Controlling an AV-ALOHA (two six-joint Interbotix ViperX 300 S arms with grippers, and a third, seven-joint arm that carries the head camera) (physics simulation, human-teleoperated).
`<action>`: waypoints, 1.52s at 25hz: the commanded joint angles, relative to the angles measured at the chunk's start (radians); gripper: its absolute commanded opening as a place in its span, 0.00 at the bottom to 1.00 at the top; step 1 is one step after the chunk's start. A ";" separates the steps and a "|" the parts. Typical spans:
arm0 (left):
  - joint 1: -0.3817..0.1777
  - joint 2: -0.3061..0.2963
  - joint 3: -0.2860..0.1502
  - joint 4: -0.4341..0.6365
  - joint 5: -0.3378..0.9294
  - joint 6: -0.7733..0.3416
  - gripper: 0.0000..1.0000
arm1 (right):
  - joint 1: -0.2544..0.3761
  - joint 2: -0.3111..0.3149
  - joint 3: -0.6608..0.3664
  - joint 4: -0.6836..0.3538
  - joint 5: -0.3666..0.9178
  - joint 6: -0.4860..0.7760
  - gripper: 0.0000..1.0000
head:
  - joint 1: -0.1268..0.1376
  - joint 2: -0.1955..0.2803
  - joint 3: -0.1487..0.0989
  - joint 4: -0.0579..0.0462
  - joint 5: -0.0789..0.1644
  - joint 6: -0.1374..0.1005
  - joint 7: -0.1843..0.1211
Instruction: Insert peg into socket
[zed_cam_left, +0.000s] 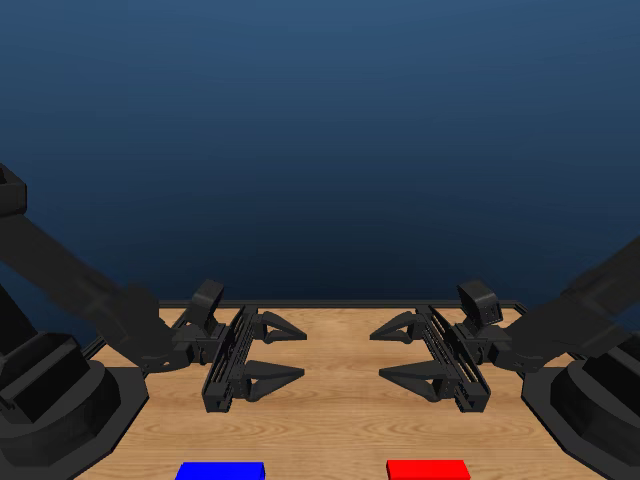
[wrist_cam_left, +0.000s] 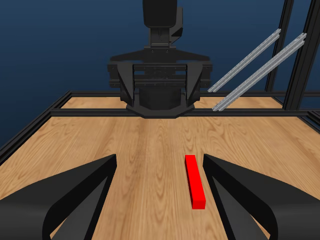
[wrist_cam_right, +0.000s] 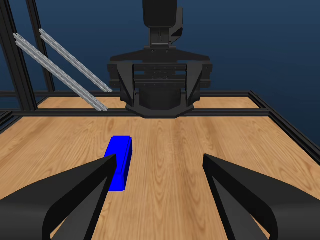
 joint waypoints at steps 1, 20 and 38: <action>-0.041 -0.006 -0.019 -0.041 -0.122 -0.050 1.00 | 0.038 -0.032 -0.008 0.100 0.121 0.073 1.00 | 0.003 0.003 -0.057 0.006 0.182 0.025 0.000; -0.456 0.104 0.070 -0.470 0.246 -0.231 1.00 | 0.145 0.143 -0.083 0.146 0.138 0.154 1.00 | 0.027 0.051 -0.056 0.015 0.233 0.031 0.028; -0.559 0.393 0.057 -0.675 0.341 -0.158 0.00 | 0.294 0.223 0.083 0.311 0.150 0.264 1.00 | 0.013 0.033 -0.043 0.004 0.246 0.015 -0.047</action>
